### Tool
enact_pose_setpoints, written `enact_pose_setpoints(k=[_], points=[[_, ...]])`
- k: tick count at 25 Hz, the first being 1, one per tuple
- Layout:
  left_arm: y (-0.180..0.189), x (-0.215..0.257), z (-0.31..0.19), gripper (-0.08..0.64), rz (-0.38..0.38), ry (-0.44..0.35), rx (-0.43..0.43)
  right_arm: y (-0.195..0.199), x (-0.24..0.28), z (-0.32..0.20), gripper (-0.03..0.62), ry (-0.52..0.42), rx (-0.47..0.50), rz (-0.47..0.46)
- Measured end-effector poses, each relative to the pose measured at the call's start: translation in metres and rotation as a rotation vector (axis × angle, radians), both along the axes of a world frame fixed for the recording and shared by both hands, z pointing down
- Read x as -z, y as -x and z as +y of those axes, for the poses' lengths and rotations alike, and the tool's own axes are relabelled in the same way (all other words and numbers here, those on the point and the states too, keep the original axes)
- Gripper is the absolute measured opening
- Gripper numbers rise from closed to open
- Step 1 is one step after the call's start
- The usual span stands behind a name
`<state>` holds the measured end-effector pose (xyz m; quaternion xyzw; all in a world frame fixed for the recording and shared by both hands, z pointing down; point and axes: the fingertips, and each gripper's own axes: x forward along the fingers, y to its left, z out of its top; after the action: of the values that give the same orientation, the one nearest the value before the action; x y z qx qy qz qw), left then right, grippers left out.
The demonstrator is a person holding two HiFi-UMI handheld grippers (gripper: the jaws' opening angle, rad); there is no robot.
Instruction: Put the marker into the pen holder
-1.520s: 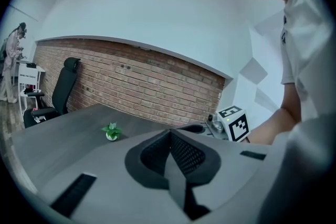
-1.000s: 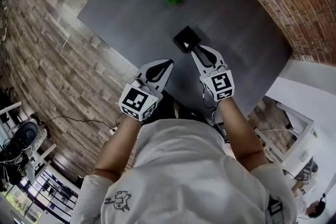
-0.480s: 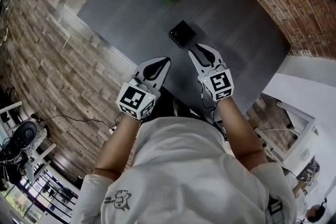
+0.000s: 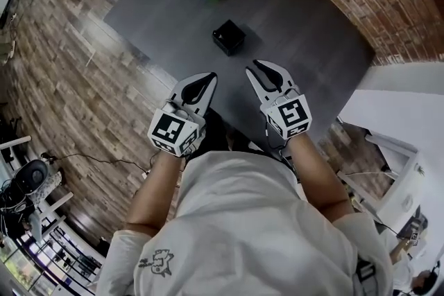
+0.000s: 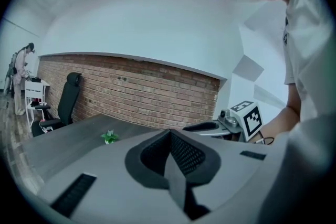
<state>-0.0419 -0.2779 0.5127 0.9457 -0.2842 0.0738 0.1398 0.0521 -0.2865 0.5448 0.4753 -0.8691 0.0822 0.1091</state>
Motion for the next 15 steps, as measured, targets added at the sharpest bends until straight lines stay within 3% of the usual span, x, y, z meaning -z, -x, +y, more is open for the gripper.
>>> enact_pose_setpoints(k=[15], points=[[-0.006, 0.056, 0.079, 0.012, 0.006, -0.123, 0.073, -0.002, 0.089, 0.094, 0.012, -0.163, 0.104, -0.032]])
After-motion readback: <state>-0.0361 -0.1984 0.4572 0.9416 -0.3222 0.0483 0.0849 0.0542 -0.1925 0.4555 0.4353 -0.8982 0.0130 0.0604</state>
